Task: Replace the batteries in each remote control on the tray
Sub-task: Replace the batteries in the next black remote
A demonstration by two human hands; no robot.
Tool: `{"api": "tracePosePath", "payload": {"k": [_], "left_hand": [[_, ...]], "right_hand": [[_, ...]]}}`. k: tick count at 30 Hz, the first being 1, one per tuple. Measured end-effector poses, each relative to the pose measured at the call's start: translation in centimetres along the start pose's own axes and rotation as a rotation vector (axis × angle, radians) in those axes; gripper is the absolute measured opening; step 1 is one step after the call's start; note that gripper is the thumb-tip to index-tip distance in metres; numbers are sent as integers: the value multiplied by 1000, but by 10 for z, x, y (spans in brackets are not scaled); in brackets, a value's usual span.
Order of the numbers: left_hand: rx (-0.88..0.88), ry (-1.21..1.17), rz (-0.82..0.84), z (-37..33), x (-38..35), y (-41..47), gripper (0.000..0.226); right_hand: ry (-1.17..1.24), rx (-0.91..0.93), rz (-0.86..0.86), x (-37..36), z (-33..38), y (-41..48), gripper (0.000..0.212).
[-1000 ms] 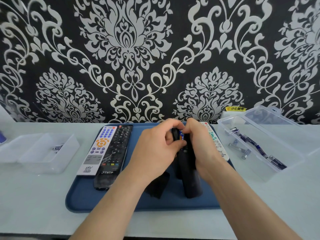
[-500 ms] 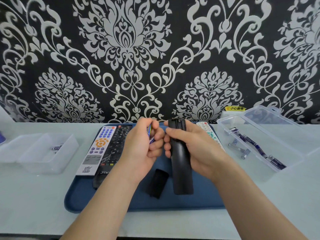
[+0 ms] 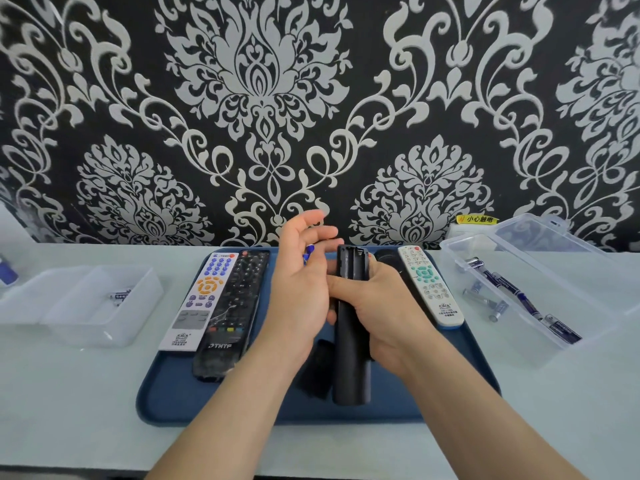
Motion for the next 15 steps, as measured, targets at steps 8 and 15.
{"api": "tracePosePath", "payload": {"k": [8,15], "left_hand": [[242,27,30,6,18,3,30],[29,435,-22,0,63,16,31]], "right_hand": [[-43,16,16,-17,-7,4,15],[-209,5,154,-46,-2,12,17]]}}
Point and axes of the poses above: each hand's wrist, its own y-axis towards the middle knuckle, its own x-axis out of the back of the hand, z = x × y, the point moved 1 cm from there along y, towards the middle knuckle, and after that the axes turned 14 degrees about y, right-handed, at the moved point
